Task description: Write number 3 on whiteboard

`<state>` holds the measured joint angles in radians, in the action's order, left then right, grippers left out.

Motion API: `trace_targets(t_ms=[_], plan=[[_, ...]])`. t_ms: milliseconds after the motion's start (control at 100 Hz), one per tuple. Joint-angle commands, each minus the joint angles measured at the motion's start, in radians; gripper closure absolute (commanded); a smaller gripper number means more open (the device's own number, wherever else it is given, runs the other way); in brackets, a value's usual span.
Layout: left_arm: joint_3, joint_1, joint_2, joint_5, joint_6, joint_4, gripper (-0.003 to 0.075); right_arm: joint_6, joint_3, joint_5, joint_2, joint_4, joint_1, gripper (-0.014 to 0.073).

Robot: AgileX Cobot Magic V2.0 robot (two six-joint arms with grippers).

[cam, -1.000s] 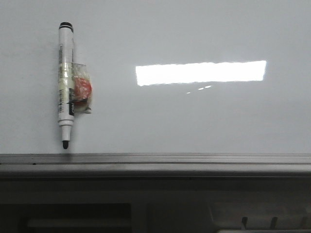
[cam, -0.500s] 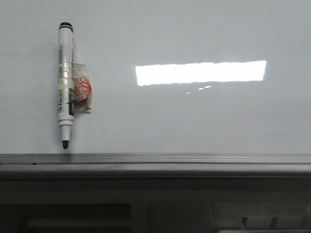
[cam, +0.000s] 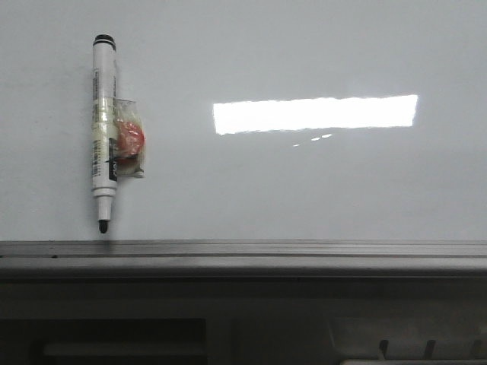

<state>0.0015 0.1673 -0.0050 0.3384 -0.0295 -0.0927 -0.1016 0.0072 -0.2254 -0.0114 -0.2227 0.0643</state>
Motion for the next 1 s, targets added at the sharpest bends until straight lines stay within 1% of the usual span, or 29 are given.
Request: trace_targets(t_ms=[0,70,80,110,140,150,170,190,260,320,410,470,520,600,670,700,810,870,920,990], plan=[[0.011,-0.001,-0.023,-0.055,0.01,-0.063,0.0741,-0.001,0.03,0.237,-0.015,-0.016,0.006,0.0655],[0.011,-0.001,-0.023,-0.069,0.01,-0.093,0.0741,-0.001,0.03,0.391,-0.015,-0.014,0.006,0.0655],[0.011,-0.001,-0.023,-0.072,0.01,-0.093,0.0741,-0.003,0.03,0.391,-0.015,-0.009,0.006,0.0655],[0.011,-0.001,-0.023,-0.093,0.01,-0.096,0.0741,-0.016,0.03,0.462,-0.015,0.016,0.006,0.0655],[0.011,-0.001,-0.023,-0.113,0.01,-0.109,0.0741,-0.079,0.03,0.528,-0.015,0.053,0.006,0.0655],[0.011,-0.001,-0.023,-0.119,0.01,-0.114,0.0741,-0.097,0.03,0.528,-0.015,0.061,0.006,0.0655],[0.011,-0.001,-0.023,-0.14,0.01,-0.14,0.0741,-0.134,0.03,0.564,-0.015,0.083,0.006,0.0655],[0.011,-0.001,-0.023,-0.161,0.01,-0.18,0.0741,-0.199,0.03,0.605,-0.015,0.102,0.006,0.0655],[0.011,-0.001,-0.023,-0.229,0.01,-0.36,0.0741,-0.284,0.03,0.673,-0.015,0.119,0.006,0.0655],[0.011,-0.001,-0.023,-0.281,0.01,-0.48,0.0741,-0.297,0.03,0.653,-0.015,0.123,0.006,0.0655],[0.011,-0.001,-0.023,-0.36,0.01,-0.63,0.0741,-0.322,0.03,0.503,-0.015,0.128,0.006,0.0655],[0.011,-0.001,-0.023,-0.38,0.01,-0.732,0.0741,-0.353,0.03,0.417,-0.015,0.154,0.006,0.0655],[0.011,-0.001,-0.023,-0.388,0.01,-0.81,0.0741,-0.359,0.03,0.387,-0.015,0.185,0.006,0.0655],[0.006,-0.001,-0.023,-0.398,0.01,-0.918,0.0741,-0.359,0.025,0.4,-0.015,0.231,0.006,0.0655],[-0.015,0.003,-0.023,-0.376,-0.015,-0.891,0.0741,-0.359,-0.008,0.393,-0.015,0.26,0.006,0.0655],[-0.033,0.006,-0.023,-0.353,-0.051,-0.85,0.0741,-0.359,-0.029,0.373,-0.015,0.26,0.006,0.0655],[-0.156,0.018,-0.009,-0.27,-0.153,-0.711,0.0741,-0.357,-0.143,0.251,-0.002,0.249,0.006,0.0652],[-0.244,0.018,0.022,-0.23,-0.205,-0.602,0.0741,-0.355,-0.214,0.197,0.019,0.238,0.002,0.0652],[-0.319,0.018,0.069,-0.167,-0.242,-0.491,0.0741,-0.355,-0.269,0.163,0.05,0.223,-0.009,0.0647],[-0.425,0.018,0.167,-0.034,-0.281,-0.343,0.0737,-0.353,-0.347,0.111,0.106,0.177,-0.038,0.0591]])
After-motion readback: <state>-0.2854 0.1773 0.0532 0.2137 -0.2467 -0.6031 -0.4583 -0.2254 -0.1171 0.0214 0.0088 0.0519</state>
